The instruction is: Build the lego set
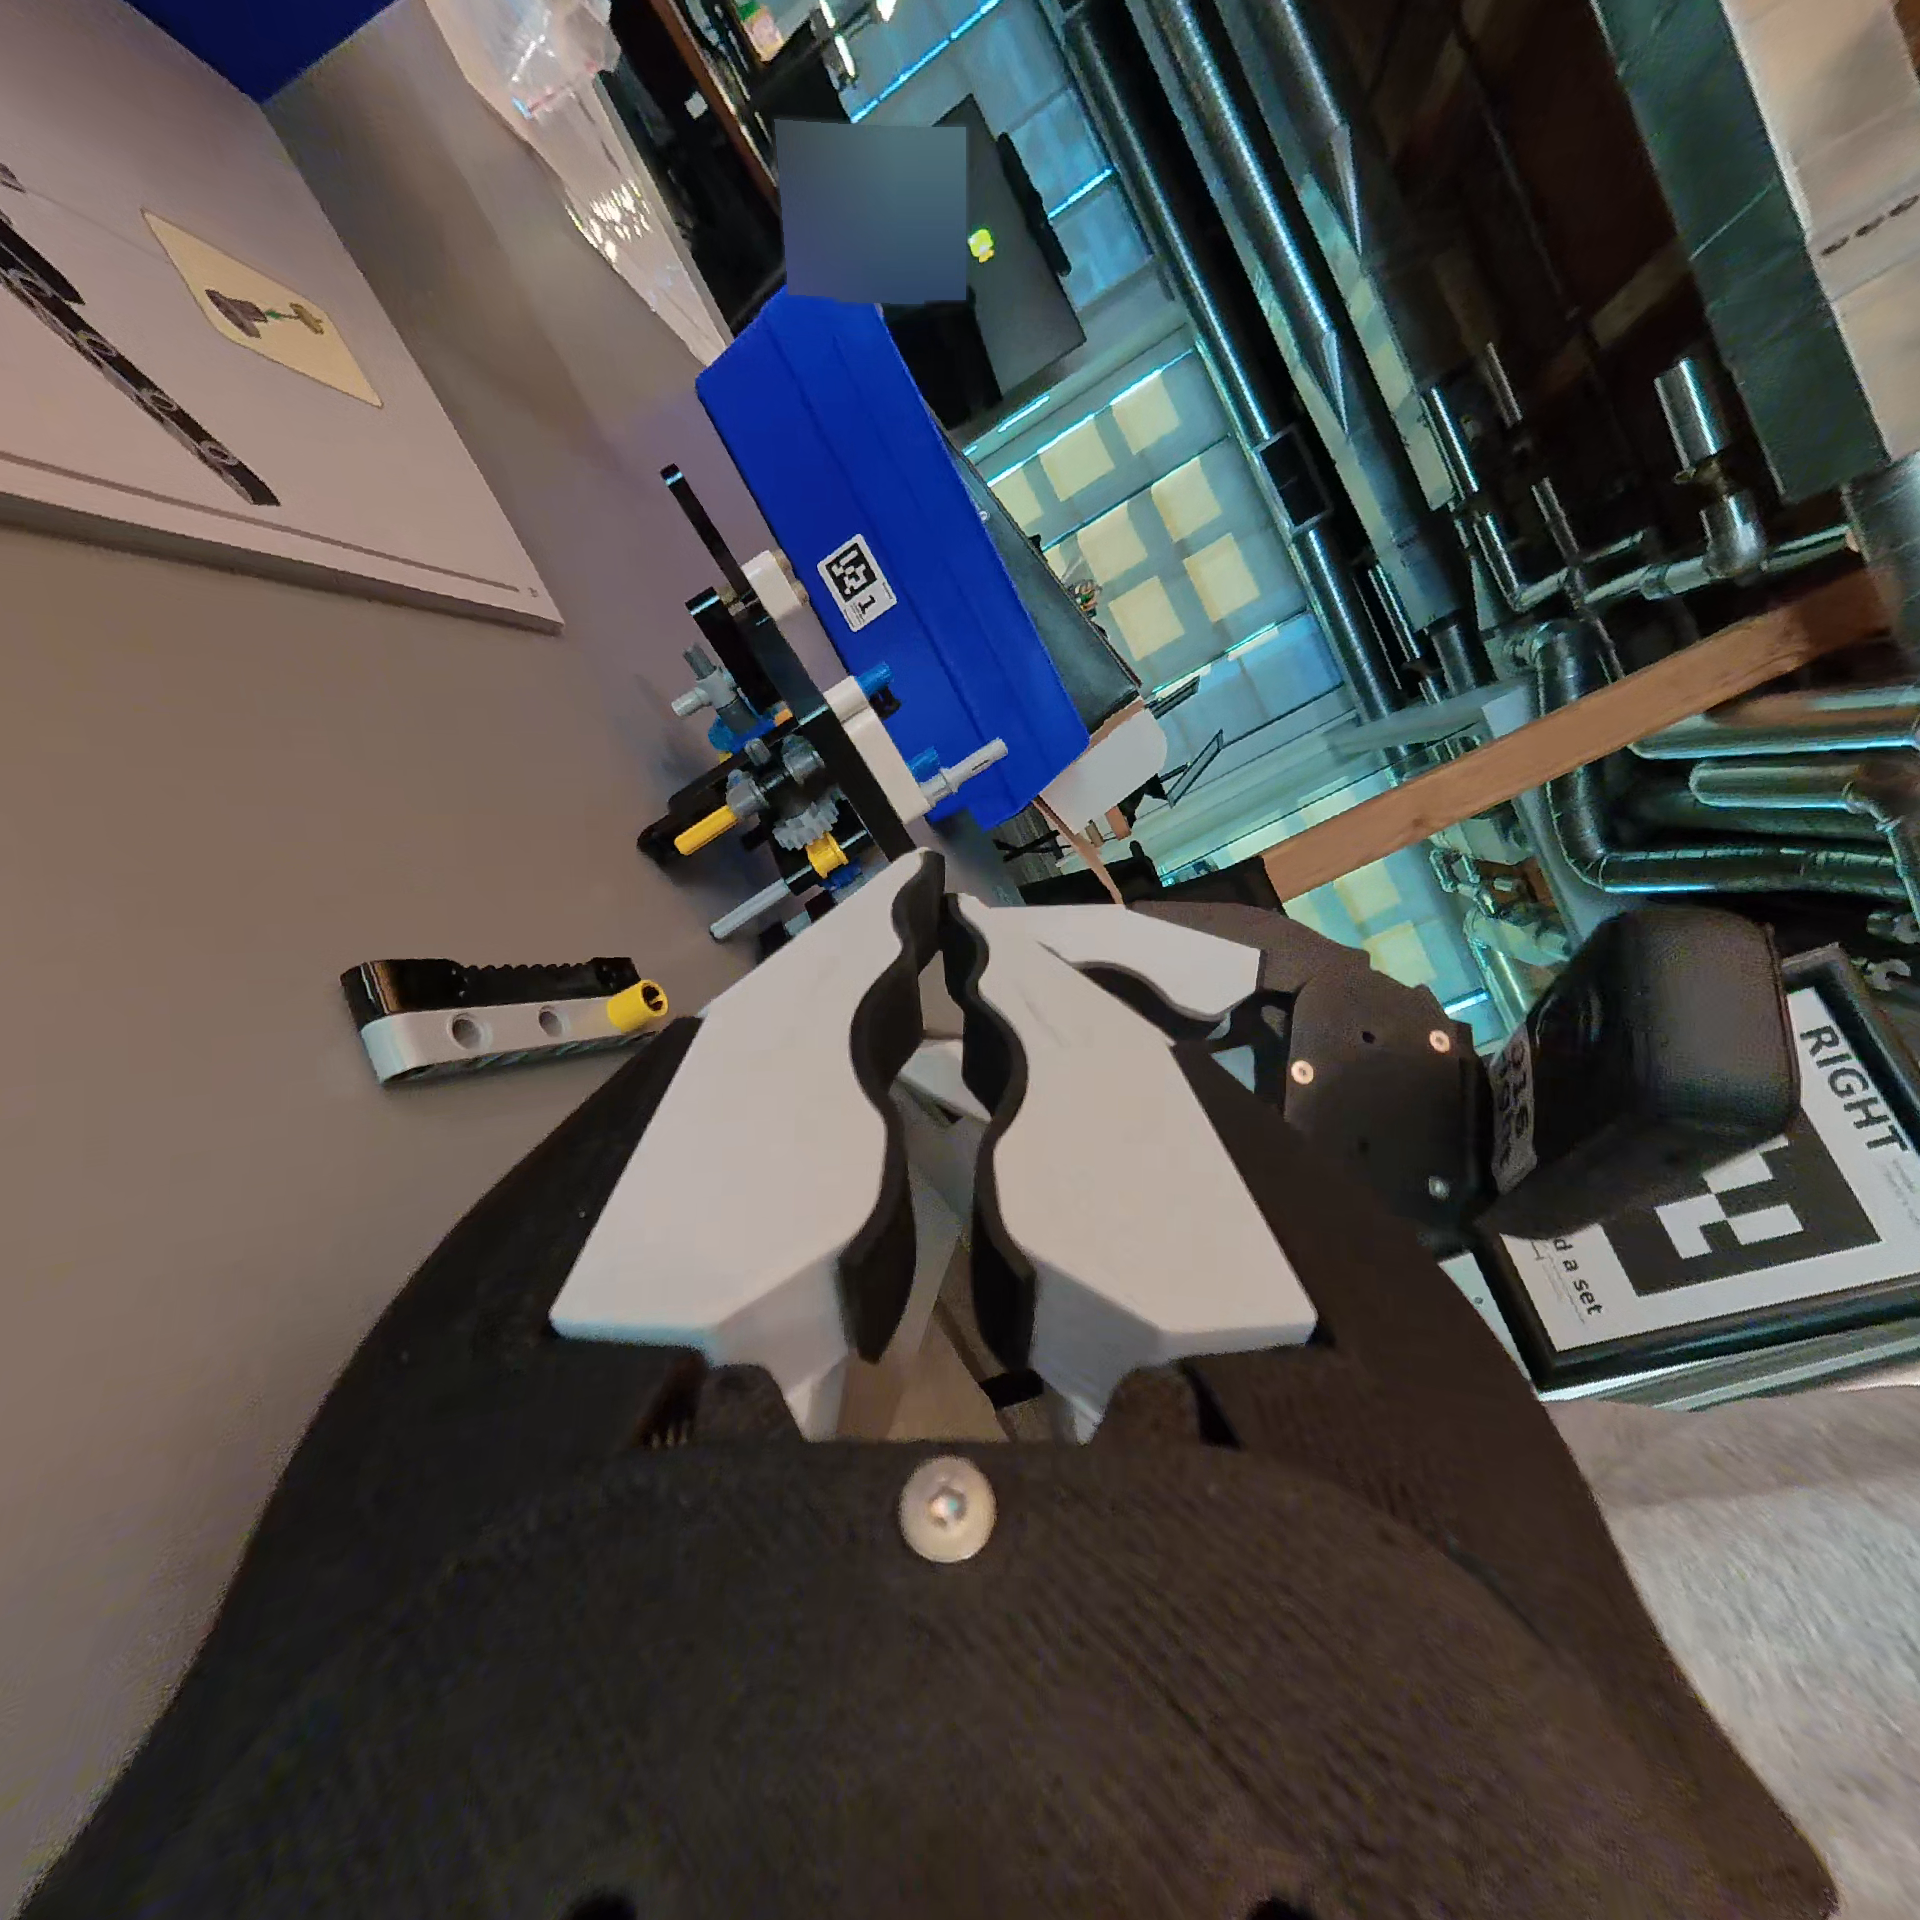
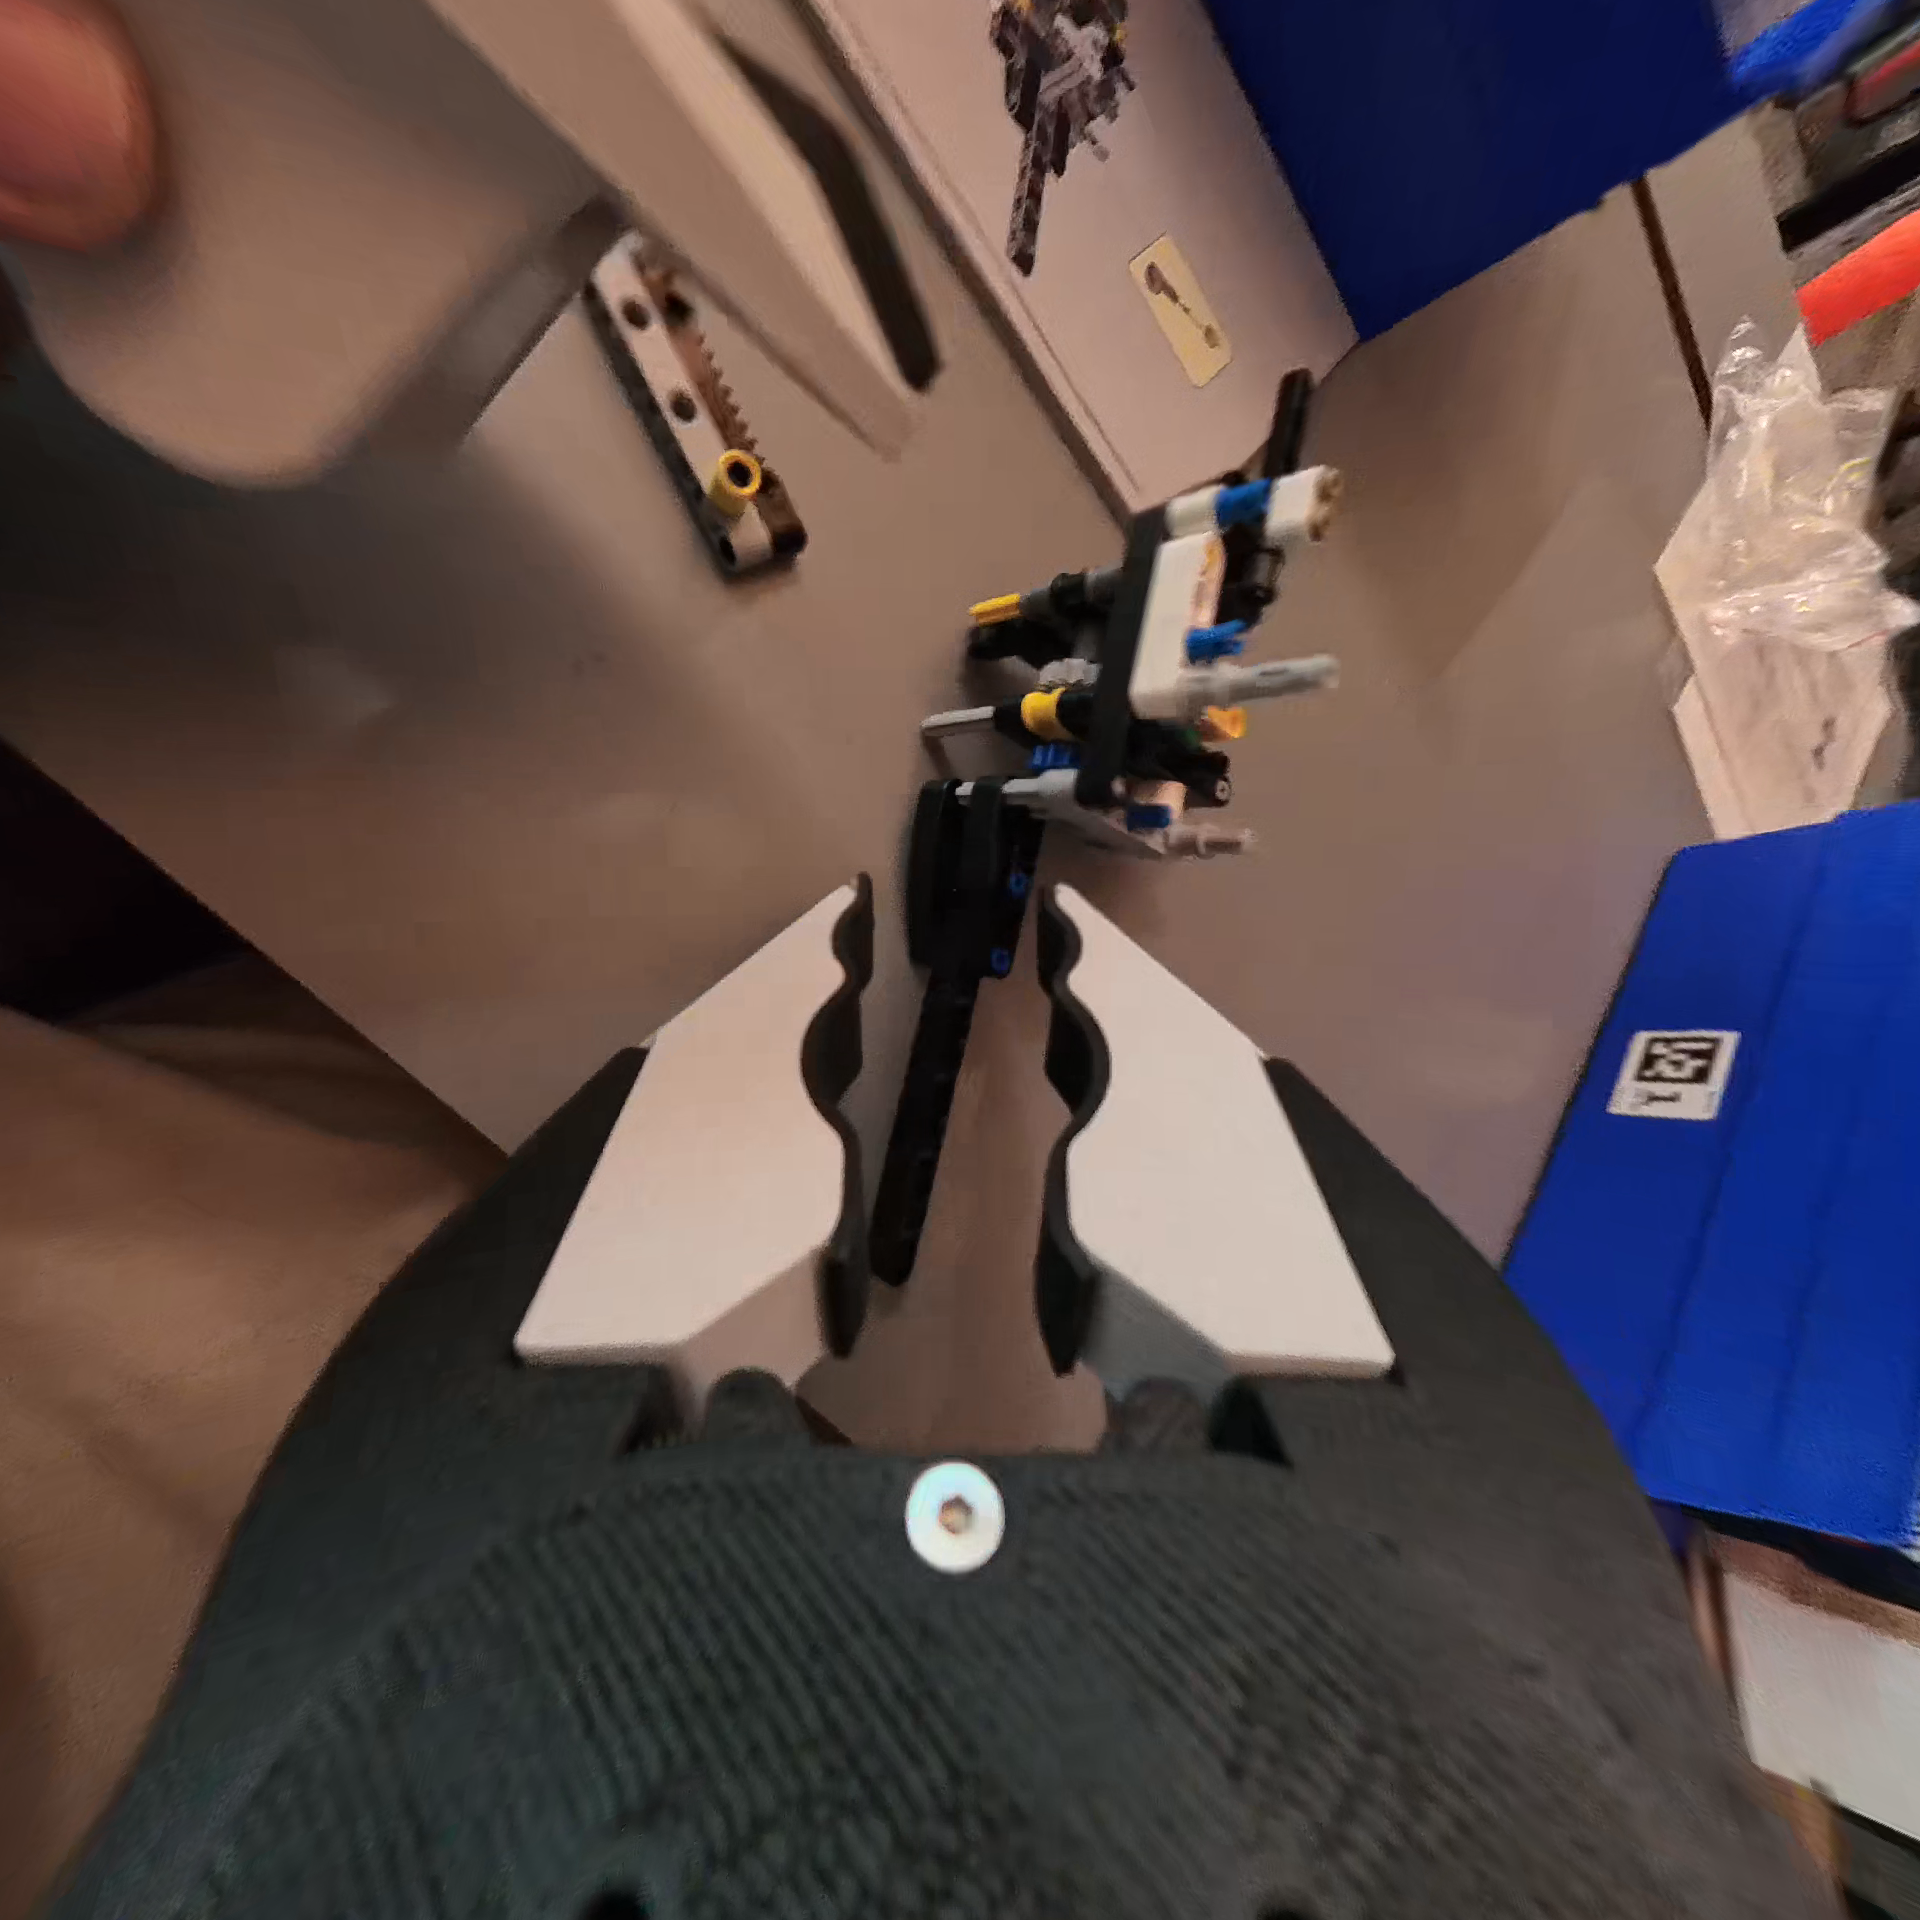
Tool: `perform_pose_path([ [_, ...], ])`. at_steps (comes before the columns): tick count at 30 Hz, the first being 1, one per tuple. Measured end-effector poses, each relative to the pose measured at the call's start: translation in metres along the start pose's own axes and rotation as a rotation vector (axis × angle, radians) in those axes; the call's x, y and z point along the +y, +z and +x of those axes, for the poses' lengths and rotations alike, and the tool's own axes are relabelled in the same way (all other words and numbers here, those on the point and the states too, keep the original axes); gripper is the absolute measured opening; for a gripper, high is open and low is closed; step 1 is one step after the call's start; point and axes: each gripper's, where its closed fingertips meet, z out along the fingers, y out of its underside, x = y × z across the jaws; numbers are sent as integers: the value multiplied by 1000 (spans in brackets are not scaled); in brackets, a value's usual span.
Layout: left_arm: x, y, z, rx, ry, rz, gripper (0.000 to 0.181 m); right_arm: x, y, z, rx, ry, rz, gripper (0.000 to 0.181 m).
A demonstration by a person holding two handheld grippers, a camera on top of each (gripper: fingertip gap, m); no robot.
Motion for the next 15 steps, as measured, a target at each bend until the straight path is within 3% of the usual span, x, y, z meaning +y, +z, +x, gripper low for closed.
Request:
perform_pose_path([
  [6, 2, 2, 1, 0, -3, -8, 0, 10, -4, 25, -91, 274, 136, 30],
  [9, 4, 3, 1, 0, -1, -13, 0, 12, -3, 20, -182, 392, 204, 33],
  [15, 6, 6, 3, 6, 7, -10, 0, 6, 8, 5, -213, 352, 190, 39],
])
